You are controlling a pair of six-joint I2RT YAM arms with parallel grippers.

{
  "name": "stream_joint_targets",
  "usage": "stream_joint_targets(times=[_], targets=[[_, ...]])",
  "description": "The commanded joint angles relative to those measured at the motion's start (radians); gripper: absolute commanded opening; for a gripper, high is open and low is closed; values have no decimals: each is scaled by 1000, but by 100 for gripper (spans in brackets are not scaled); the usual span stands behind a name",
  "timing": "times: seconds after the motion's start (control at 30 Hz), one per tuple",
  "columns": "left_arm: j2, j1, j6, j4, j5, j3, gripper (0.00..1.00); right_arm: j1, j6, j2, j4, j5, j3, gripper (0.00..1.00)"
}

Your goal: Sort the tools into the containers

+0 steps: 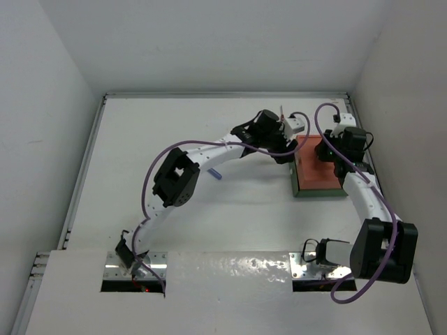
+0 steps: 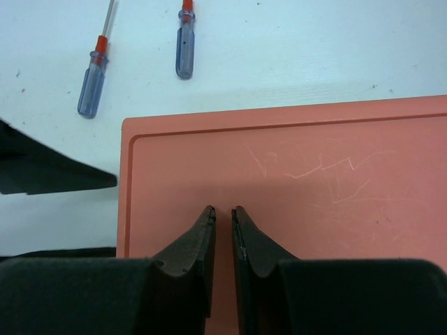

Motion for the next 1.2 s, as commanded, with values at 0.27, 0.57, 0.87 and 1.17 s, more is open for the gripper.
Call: stream_joint_targets(times=[0.27,0.57,0.87,1.17], targets=[[-284,70,500,206,241,-437,68,6,46,73,-223,-39,-51,15],[-166,15,545,403,206,-436,77,6,40,121,-195,-61,-51,15],[-74,-15,418,424,169,-368,69,6,45,155,-171,-82,-45,16],[2,-25,398,384,176,-252,56,6,41,156,-172,-79,-54,16]])
